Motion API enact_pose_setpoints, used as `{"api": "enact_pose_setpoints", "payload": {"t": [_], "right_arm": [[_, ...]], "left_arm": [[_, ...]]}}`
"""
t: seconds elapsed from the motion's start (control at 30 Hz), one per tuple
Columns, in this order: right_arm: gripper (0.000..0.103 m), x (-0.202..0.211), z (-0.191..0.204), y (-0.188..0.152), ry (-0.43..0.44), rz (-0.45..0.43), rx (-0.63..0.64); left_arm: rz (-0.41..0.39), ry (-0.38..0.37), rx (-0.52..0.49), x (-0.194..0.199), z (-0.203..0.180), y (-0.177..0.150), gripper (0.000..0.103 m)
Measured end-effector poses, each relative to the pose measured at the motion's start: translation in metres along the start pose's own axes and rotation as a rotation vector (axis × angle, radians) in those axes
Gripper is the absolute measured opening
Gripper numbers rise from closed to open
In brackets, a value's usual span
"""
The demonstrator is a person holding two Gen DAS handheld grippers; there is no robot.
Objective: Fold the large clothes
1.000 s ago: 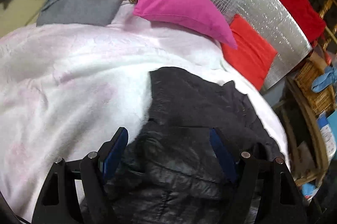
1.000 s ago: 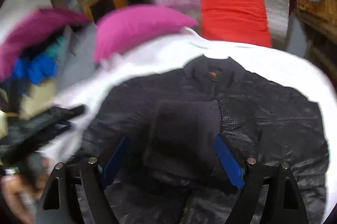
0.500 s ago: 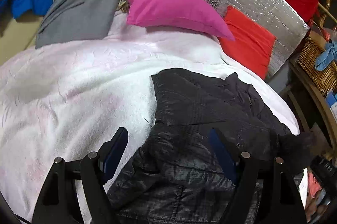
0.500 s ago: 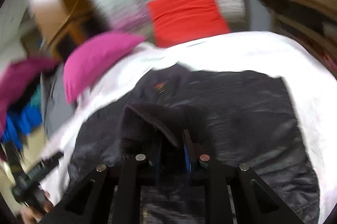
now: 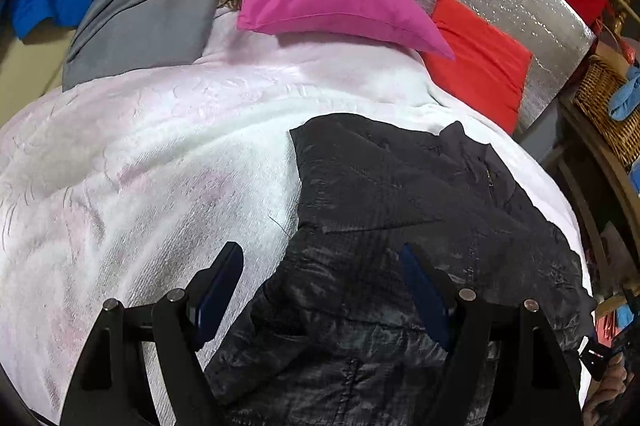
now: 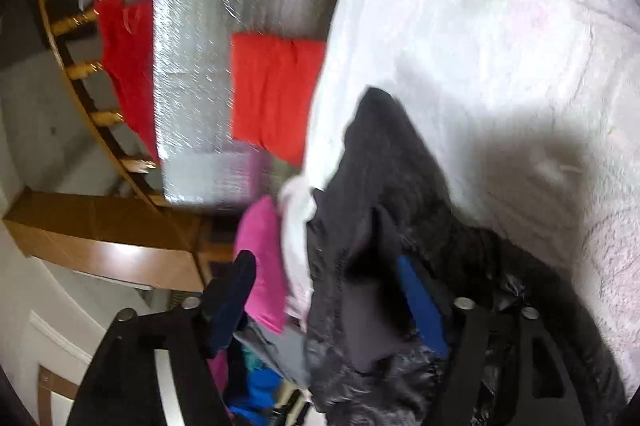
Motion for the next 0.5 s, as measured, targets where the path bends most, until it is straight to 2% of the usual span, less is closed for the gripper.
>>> {"api": "enact_pose_setpoints", "payload": {"t": [0.07, 0.13, 0.17, 0.2, 0.23, 0.27, 0.3, 0.4, 0.5], "right_arm": [[0.078, -0.008, 0.005, -0.005, -0.014, 0.036, 0.034], [0.078, -0.022, 0.012, -0.016, -0.092, 0.078, 0.121], [0.077, -0.03, 0.013, -0.016, -0.129, 0.08, 0.158], [0.068, -0.034, 0.016, -0.02, -0.179, 0.079, 0.208], [0.043, -0.04, 0.022, -0.025, -0.24, 0.077, 0.279], [0.03, -0.044, 0.025, -0.029, -0.273, 0.087, 0.323], [0.023, -0.048, 0.028, -0.034, -0.299, 0.102, 0.364], [0.012, -0.044, 0.052, -0.04, -0.307, 0.029, 0.493], [0.011, -0.029, 0.079, -0.04, -0.288, -0.076, 0.613]], "left_arm": [[0.007, -0.01, -0.003, -0.002, -0.001, -0.001, 0.079], [0.014, -0.004, -0.02, -0.004, -0.003, -0.003, 0.064], [0.018, 0.001, -0.034, -0.006, -0.004, -0.004, 0.06], [0.024, 0.004, -0.047, -0.008, -0.006, -0.005, 0.054], [0.028, 0.006, -0.054, -0.01, -0.007, -0.006, 0.053], [0.029, 0.011, -0.058, -0.011, -0.007, -0.007, 0.053], [0.027, 0.016, -0.058, -0.011, -0.006, -0.007, 0.052], [-0.005, -0.001, -0.049, -0.006, -0.006, -0.003, 0.041], [-0.016, 0.01, -0.083, -0.005, -0.009, -0.002, 0.04]]}}
Point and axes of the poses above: each gripper's, at about its wrist camera, not at the fingertips, and x roughly against the way its jaws point, z to its left, y to its top, the point moved 4 cm from there along -x, roughly the way its jaws point, and after that the axes turned 3 degrees about -z, right-handed, at the moved point
